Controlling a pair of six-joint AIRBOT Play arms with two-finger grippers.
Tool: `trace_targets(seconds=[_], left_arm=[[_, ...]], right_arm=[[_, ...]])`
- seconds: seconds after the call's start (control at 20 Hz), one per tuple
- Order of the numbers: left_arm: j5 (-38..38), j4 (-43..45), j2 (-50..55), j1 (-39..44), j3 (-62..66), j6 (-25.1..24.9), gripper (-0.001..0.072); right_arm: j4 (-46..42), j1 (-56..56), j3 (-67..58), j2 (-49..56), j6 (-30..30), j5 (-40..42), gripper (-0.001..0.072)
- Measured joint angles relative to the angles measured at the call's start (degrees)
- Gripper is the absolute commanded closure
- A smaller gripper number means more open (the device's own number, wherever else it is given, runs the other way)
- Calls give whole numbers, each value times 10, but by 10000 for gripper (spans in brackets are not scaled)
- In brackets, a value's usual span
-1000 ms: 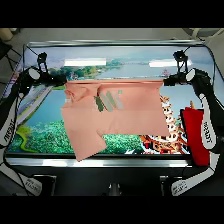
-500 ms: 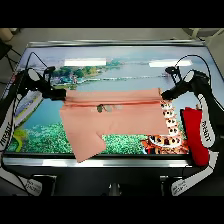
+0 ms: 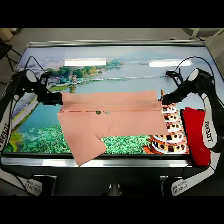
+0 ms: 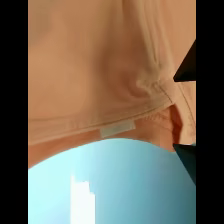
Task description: Fold the shirts.
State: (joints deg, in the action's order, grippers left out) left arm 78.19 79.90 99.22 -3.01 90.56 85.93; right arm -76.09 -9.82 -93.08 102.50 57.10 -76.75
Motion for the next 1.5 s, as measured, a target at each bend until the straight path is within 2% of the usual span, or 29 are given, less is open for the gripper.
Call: trace_targets(seconds=[0.15,0.3,0.5,0.65,0.8,1.05,1.1,1.15,1.2,1.25,1.3,1.35,1.5], left_arm=[[33,-24,-45,-32,-17,-3,224],[40,-75,-121,-50,-136,-20,224],[0,-127,-245,-59,-378,-51,224],[-42,-167,-303,-61,-510,-75,224],[-71,-200,-323,-61,-579,-90,224],[-95,-240,-331,-55,-620,-97,238],[-101,-246,-330,-48,-624,-97,274],[-107,-251,-327,-39,-627,-97,355],[-114,-252,-323,-31,-629,-94,478],[-125,-250,-320,-23,-631,-90,553],[-133,-250,-317,-17,-632,-88,594],[-141,-251,-315,-12,-633,-83,677],[-153,-254,-313,-6,-633,-81,679]], right_arm=[[0,-47,2,-29,0,-58,325],[6,-81,58,-59,-9,-110,326],[25,-96,167,-96,-36,-112,325],[40,-101,204,-106,-50,-102,323],[46,-101,218,-110,-56,-95,282],[50,-102,231,-111,-60,-87,242],[50,-102,236,-112,-60,-87,242],[51,-102,245,-112,-60,-85,242],[52,-102,253,-112,-61,-83,242],[53,-102,263,-112,-63,-81,241],[56,-102,273,-112,-64,-76,239],[59,-102,284,-112,-66,-72,224],[68,-103,311,-112,-67,-53,226]])
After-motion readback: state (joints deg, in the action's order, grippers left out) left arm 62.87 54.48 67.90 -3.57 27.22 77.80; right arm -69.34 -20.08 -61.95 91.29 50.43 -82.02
